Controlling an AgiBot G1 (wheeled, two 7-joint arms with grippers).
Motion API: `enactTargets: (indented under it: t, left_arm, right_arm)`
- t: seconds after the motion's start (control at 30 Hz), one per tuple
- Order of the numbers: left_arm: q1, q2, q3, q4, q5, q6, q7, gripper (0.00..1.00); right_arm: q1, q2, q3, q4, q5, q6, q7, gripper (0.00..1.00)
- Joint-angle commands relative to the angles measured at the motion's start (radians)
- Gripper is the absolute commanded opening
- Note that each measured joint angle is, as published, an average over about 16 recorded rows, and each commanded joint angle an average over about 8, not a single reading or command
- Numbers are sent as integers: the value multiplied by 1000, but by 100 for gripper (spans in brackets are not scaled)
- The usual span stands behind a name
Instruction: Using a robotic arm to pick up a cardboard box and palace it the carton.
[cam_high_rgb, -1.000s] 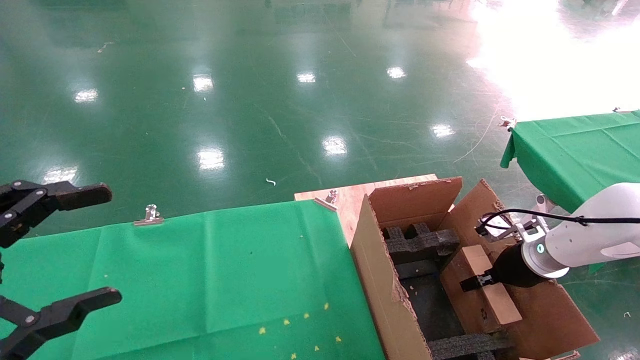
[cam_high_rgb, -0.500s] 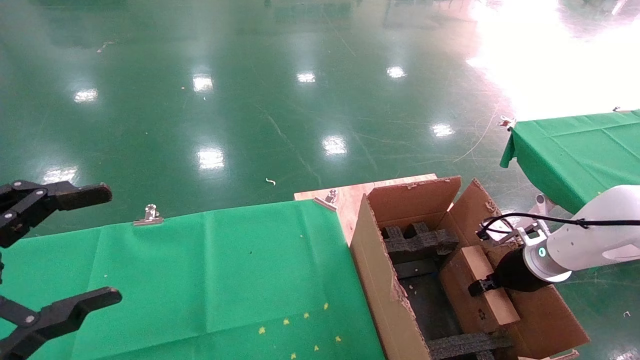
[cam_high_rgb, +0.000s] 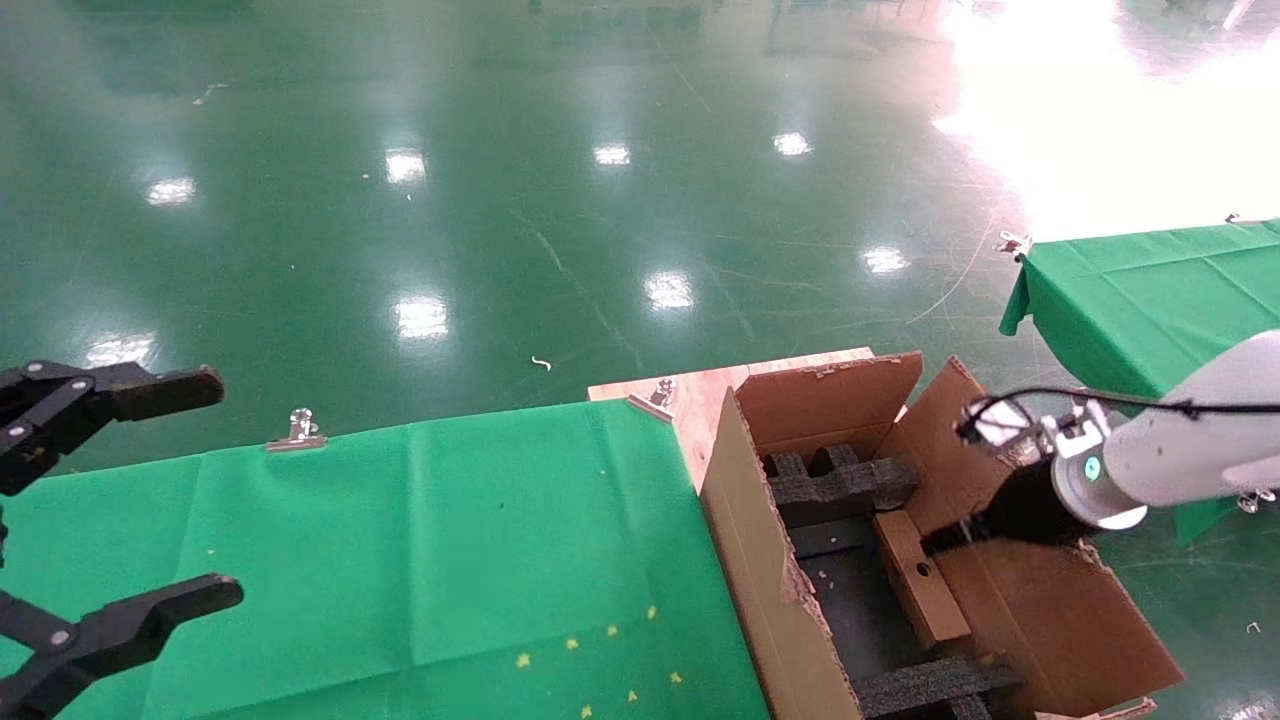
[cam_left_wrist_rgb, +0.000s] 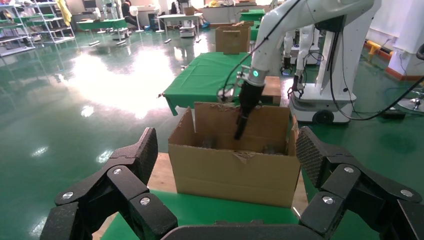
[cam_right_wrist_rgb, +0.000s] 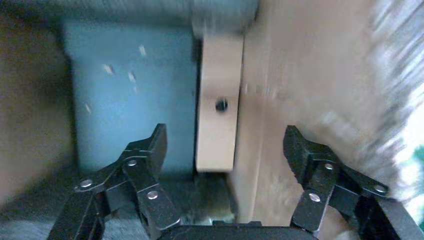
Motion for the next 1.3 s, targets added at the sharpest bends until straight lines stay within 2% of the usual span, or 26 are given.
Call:
enactTargets:
  t: [0.03,0.2,0.4,0.63,0.73,0.83,1.1,1.3]
  left_arm:
    - [0,0,0,0,0,0,0,100]
    - [0,0,0,0,0,0,0,100]
    - [0,0,0,0,0,0,0,100]
    - [0,0,0,0,0,0,0,100]
    - [0,0,0,0,0,0,0,100]
    - [0,0,0,0,0,0,0,100]
    - [0,0,0,0,0,0,0,100]
    - [0,0,0,0,0,0,0,100]
  right_arm:
    - [20,3,6,4,-1,1,1,100]
    - [125,24,60,68,47,-39,-42,100]
    - [228,64,149,166,178,-147,-117,100]
    - [278,92,240,222,362,-299,-188,100]
    - [287,101,264,229,414,-339,-196,100]
    - [293,106,277,232,439,-360,-199,100]
    - [274,100,275,229,415,-341,-205,100]
    - [204,97,368,255,423,-362,-263,100]
